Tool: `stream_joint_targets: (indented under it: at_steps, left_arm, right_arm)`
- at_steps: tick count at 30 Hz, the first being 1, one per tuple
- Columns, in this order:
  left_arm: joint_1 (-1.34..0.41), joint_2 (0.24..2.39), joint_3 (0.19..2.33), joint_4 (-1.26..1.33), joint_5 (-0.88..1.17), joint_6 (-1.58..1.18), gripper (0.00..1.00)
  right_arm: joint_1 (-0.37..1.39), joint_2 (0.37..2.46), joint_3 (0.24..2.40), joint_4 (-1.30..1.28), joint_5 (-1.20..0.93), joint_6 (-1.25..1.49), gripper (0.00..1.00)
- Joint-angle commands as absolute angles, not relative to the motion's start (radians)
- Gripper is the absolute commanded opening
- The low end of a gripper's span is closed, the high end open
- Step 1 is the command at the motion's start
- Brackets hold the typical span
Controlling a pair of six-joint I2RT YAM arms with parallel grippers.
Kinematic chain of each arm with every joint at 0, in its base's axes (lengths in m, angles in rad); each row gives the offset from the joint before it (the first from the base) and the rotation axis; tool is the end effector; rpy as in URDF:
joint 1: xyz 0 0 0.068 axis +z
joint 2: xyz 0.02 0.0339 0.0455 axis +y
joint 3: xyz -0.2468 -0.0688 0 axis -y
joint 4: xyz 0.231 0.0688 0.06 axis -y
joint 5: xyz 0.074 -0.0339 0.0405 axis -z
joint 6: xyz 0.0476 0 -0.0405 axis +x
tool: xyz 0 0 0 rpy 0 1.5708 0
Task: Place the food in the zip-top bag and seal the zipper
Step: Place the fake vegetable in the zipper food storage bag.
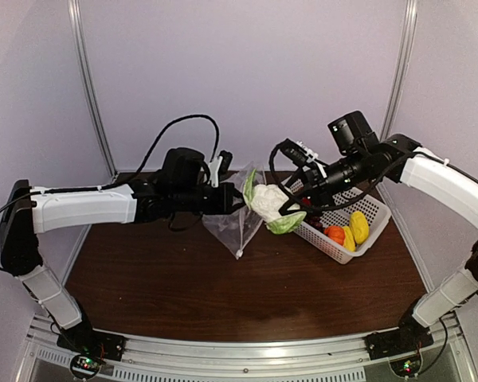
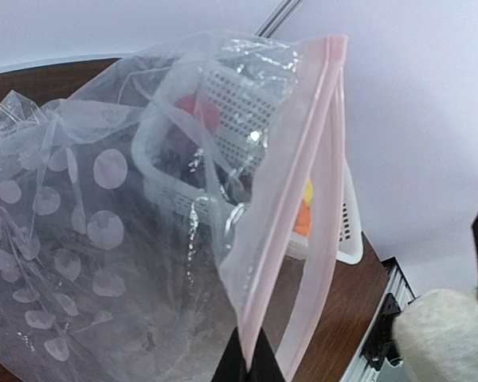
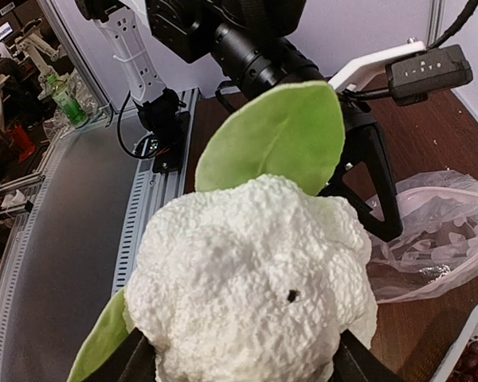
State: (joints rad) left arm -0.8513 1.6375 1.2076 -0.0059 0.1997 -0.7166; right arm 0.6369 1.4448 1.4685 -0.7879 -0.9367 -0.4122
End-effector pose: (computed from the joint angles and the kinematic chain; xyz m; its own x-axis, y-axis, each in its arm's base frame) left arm 0.2439 -0.2926 0.2671 -0.7718 -0.0960 -0.6286 0.4625 0.5936 -0.6586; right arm 0.2122 0.2047 0.3531 -0.1812 -0.4293 -0.8848 -0.9741 -0.0454 0.2215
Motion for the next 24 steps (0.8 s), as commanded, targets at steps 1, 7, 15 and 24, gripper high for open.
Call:
stream_joint_targets:
  at_steps: [1, 7, 15, 24]
  left_arm:
    - [-0.898, 1.640, 1.258, 0.035, 0.158, -0.765, 0.00]
    - [-0.952, 1.570, 1.244, 0.008, 0.083, -0.770, 0.00]
    - [-0.957, 1.479, 1.152, 0.087, 0.058, -0.804, 0.00]
    - [-0.971, 1.566, 1.183, 0.100, 0.141, -0.805, 0.00]
  right_arm:
    - [0.639, 1.512, 1.476, -0.708, -1.012, -0.346, 0.54]
    - [0.605, 1.552, 1.391, -0.614, -0.940, -0.231, 0.51]
    - [0.585, 1.576, 1.353, -0.575, -0.716, -0.162, 0.50]
    - [0.625, 1.676, 1.504, -0.639, -0.531, -0.141, 0.51]
